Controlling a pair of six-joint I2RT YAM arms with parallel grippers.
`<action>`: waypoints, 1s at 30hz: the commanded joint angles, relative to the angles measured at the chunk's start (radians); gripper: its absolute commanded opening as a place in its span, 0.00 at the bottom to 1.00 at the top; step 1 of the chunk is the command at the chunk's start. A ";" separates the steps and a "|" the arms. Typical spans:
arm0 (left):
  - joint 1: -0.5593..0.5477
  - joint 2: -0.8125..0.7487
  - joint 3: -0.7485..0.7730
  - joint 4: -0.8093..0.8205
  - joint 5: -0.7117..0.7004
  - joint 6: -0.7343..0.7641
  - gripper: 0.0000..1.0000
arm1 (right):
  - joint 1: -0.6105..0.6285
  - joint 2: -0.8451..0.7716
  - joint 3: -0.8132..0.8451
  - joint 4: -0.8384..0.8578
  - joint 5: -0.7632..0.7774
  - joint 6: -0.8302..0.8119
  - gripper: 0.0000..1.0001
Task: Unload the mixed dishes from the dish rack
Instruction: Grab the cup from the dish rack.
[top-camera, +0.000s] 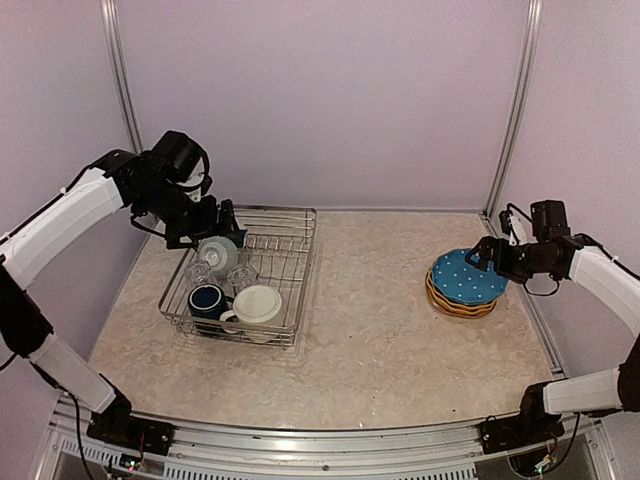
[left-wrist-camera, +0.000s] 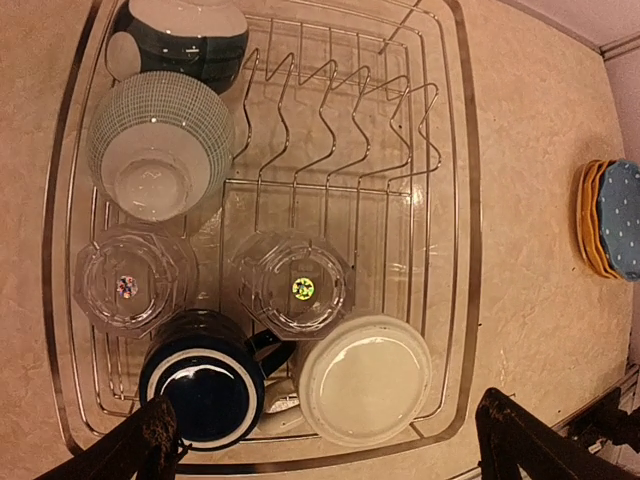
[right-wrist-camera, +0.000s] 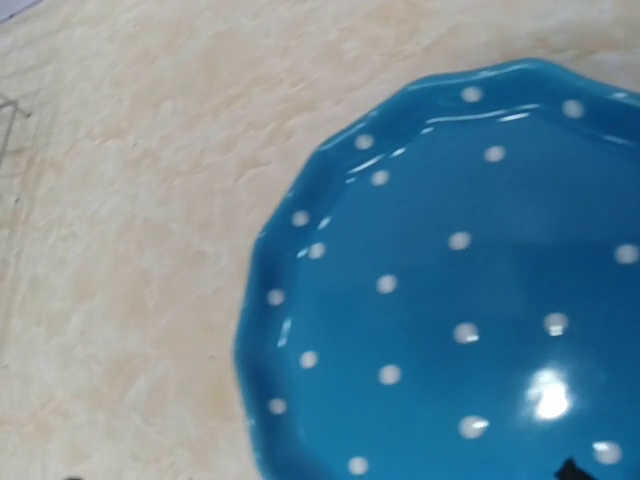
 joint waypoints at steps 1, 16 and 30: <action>0.003 0.152 0.074 -0.071 0.032 -0.013 0.99 | 0.061 -0.014 0.017 0.011 0.001 0.030 1.00; -0.038 0.421 0.100 -0.010 -0.044 -0.004 0.99 | 0.091 -0.054 -0.007 0.014 -0.004 0.059 1.00; -0.078 0.515 0.136 -0.034 -0.145 -0.011 0.66 | 0.114 -0.039 -0.016 0.028 -0.009 0.080 1.00</action>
